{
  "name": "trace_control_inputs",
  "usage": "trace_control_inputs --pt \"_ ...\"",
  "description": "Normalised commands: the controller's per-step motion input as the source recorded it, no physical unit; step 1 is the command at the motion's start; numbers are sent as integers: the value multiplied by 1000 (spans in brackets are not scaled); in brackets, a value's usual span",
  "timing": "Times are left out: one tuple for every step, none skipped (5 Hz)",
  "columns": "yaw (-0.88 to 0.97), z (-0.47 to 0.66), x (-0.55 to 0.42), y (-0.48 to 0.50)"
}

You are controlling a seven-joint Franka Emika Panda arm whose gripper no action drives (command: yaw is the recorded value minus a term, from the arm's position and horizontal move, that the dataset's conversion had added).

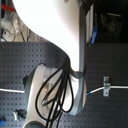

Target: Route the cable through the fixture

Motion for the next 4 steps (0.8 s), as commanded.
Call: trace_control_inputs --pt "0 37 -38 -59" --pt "-777 241 -88 -40" --pt "-820 292 -204 15" --pt "-723 281 -269 47"
